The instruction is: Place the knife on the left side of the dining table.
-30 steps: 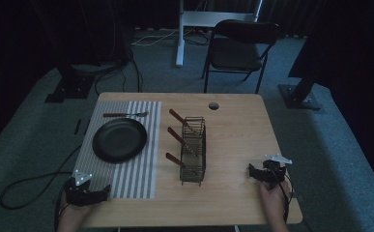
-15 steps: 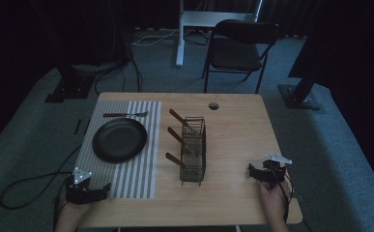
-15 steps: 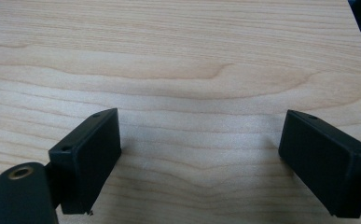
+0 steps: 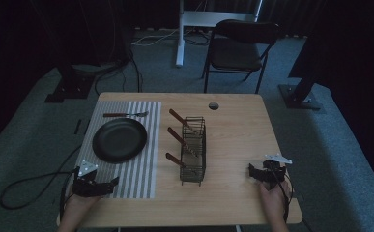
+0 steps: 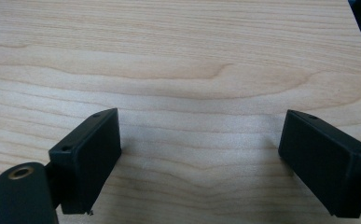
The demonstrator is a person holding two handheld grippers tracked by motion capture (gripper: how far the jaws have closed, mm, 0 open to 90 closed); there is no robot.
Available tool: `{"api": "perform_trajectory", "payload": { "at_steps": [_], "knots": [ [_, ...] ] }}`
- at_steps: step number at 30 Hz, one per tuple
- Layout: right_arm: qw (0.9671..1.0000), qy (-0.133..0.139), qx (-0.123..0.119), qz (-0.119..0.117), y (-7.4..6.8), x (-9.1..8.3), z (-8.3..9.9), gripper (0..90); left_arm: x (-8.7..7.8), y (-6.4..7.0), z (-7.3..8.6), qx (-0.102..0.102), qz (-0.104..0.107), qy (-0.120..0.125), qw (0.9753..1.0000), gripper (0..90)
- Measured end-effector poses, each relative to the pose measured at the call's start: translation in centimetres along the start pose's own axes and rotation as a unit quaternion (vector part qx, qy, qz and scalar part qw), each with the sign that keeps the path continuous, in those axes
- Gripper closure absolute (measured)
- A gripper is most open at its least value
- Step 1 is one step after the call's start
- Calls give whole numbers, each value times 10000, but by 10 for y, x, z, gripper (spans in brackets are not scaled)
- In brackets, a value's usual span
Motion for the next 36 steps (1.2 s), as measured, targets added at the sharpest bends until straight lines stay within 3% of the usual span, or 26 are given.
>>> {"api": "perform_trajectory", "payload": {
  "at_steps": [6,10,21,36],
  "knots": [
    [10000,0,0,0,0,0,0,120,-1,8,-17,153,168,88,9997,33],
    [10000,0,0,0,0,0,0,119,-2,11,-26,107,407,150,9990,32],
    [10000,0,1,0,0,0,0,119,-2,22,-52,358,536,291,9975,33],
    [10000,4,-7,-1,0,0,0,119,-2,49,-99,760,937,537,9912,33]
  ]
}}
Point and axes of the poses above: each handheld gripper's, and its own axes: x roughly forward along the jaws, z roughly out of its underside, y roughly to its right, the point moved 1 cm from there along x, roughly forward along the jaws, and after that the axes turned 5 degrees about y, right-handed, at the moved point
